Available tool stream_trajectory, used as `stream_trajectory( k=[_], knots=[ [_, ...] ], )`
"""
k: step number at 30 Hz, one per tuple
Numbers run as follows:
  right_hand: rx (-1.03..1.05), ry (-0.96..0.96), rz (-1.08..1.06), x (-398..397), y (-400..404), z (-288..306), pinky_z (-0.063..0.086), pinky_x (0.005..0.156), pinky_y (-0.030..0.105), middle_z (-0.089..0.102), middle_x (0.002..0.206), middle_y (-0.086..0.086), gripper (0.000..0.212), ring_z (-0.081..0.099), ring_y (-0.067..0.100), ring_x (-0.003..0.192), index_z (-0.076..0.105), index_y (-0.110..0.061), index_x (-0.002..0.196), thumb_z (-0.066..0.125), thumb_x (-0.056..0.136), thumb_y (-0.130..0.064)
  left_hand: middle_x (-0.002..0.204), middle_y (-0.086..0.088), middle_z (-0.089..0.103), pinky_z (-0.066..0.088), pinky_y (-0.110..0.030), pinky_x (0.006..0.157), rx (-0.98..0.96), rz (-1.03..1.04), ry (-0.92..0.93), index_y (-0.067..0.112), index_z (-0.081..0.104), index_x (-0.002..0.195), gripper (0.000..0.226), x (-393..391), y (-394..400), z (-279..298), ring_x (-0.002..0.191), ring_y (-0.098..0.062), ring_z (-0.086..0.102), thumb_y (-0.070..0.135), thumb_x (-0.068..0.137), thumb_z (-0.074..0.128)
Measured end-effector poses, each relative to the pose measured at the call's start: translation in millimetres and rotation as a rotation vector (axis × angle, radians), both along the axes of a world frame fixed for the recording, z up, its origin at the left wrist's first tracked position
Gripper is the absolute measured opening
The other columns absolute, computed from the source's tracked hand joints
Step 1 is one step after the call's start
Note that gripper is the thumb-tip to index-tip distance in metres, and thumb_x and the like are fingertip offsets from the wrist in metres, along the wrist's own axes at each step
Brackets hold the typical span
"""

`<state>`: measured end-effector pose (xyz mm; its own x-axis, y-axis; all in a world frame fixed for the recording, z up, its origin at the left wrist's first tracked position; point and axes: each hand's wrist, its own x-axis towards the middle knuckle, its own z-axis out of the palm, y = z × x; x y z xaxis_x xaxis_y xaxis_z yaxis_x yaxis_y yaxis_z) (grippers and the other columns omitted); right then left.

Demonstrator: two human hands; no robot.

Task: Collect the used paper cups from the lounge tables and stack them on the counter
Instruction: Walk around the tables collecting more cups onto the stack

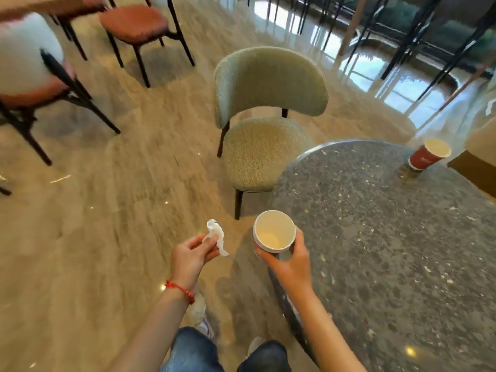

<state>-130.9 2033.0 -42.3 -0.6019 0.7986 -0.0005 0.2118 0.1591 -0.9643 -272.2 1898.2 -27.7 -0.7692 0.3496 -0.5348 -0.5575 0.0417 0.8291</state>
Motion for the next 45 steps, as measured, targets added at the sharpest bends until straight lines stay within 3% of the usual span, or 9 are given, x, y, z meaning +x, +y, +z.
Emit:
stream_trajectory(
  k=[8,12,15,20,33,37,45],
  knots=[
    [-0.042,0.032,0.306,-178,-52,10,0.04,0.079,0.004,0.059,0.106,-0.027,0.067,0.054,-0.009,0.1,0.047,-0.046,0.11,0.084,0.055,-0.043,0.068,-0.007,0.072,0.057,-0.019,0.061,-0.012,0.314,0.022,0.0,0.068,0.079,0.004,-134,-72,14,0.061,-0.014,0.07,0.003,0.077,0.069],
    [-0.04,0.035,0.442,-259,-75,13,0.043,0.079,0.008,0.06,0.106,-0.024,0.067,0.056,-0.003,0.1,0.047,-0.051,0.109,0.088,0.061,-0.028,0.077,-0.014,0.071,0.057,-0.019,0.064,-0.004,0.423,0.038,-0.001,0.069,0.083,0.007,-196,-108,20,0.064,-0.016,0.07,0.004,0.078,0.069],
    [-0.077,0.047,0.501,-308,-81,15,0.044,0.079,0.008,0.061,0.106,-0.022,0.067,0.057,-0.002,0.1,0.049,-0.042,0.111,0.087,0.063,-0.017,0.077,-0.015,0.069,0.057,-0.018,0.062,-0.033,0.498,0.054,-0.001,0.069,0.084,0.007,-235,-123,22,0.06,-0.013,0.069,0.003,0.079,0.068],
    [-0.095,0.041,0.557,-376,-70,27,0.044,0.082,0.009,0.062,0.109,-0.014,0.066,0.056,-0.003,0.103,0.048,-0.038,0.113,0.086,0.063,-0.015,0.077,-0.016,0.07,0.055,-0.018,0.056,-0.029,0.553,0.039,0.001,0.07,0.08,0.004,-297,-115,31,0.06,-0.015,0.069,0.003,0.078,0.069],
    [-0.088,0.035,0.522,-573,38,36,0.042,0.078,0.005,0.061,0.107,-0.014,0.063,0.056,-0.007,0.097,0.049,-0.038,0.11,0.085,0.064,-0.013,0.067,-0.008,0.072,0.056,-0.023,0.058,-0.067,0.492,0.048,0.005,0.071,0.079,0.003,-493,-12,38,0.062,-0.018,0.07,0.006,0.076,0.071],
    [-0.104,0.023,0.483,-618,67,36,0.041,0.077,0.004,0.061,0.108,-0.013,0.061,0.055,-0.008,0.097,0.049,-0.039,0.109,0.084,0.065,-0.014,0.064,-0.004,0.073,0.053,-0.018,0.053,-0.078,0.452,0.08,0.009,0.071,0.076,0.003,-543,20,43,0.06,-0.014,0.07,0.006,0.077,0.07],
    [-0.115,0.018,0.363,-719,131,-3,0.042,0.077,0.004,0.062,0.108,-0.012,0.062,0.056,-0.007,0.097,0.05,-0.037,0.111,0.084,0.065,-0.014,0.069,-0.007,0.072,0.053,-0.016,0.055,-0.105,0.301,0.1,0.007,0.07,0.08,0.003,-668,94,8,0.06,-0.011,0.069,0.007,0.077,0.07]
  ],
)
